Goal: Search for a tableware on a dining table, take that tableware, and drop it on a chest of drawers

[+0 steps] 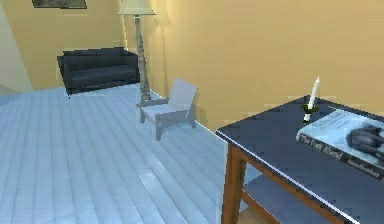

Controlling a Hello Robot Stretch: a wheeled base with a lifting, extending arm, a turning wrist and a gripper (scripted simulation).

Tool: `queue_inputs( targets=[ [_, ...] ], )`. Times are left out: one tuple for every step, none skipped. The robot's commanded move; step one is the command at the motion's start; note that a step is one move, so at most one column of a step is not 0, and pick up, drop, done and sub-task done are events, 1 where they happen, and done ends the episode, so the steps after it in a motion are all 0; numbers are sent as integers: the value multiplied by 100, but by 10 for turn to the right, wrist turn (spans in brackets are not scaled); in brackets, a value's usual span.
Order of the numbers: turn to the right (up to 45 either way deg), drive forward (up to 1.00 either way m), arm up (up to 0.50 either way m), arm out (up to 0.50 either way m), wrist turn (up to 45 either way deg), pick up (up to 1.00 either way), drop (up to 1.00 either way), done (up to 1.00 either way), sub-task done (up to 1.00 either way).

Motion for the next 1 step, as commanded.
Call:
queue_inputs(
  targets=[
    [0,0,2,0,0,0,0,0,0]
  ],
)
